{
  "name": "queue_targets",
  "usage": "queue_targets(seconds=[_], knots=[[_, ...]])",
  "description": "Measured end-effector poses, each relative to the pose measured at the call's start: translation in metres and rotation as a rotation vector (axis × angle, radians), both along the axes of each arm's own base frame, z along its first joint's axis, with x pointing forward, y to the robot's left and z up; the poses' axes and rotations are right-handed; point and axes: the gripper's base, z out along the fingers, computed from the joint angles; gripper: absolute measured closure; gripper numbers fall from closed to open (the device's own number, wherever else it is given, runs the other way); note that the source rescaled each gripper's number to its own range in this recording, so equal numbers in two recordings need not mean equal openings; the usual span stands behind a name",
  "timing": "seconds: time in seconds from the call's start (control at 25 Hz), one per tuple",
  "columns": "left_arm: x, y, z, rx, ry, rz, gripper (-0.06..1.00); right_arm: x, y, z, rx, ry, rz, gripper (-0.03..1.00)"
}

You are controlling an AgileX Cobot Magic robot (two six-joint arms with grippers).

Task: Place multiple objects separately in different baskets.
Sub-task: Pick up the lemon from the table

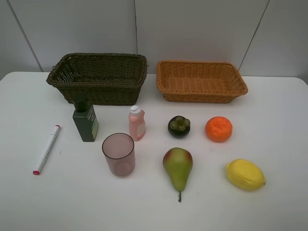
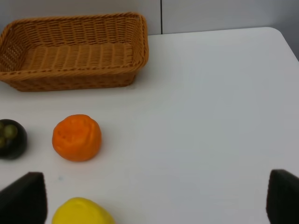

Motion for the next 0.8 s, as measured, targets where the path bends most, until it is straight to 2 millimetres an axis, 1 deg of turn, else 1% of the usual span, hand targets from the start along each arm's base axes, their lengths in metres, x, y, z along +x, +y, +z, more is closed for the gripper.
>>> queue_targets(seconds=[0.8], knots=[[0.0, 0.0, 0.0, 0.0, 0.0, 0.0, -0.05, 0.0, 0.0, 0.0, 0.0, 0.0, 0.0, -0.03]])
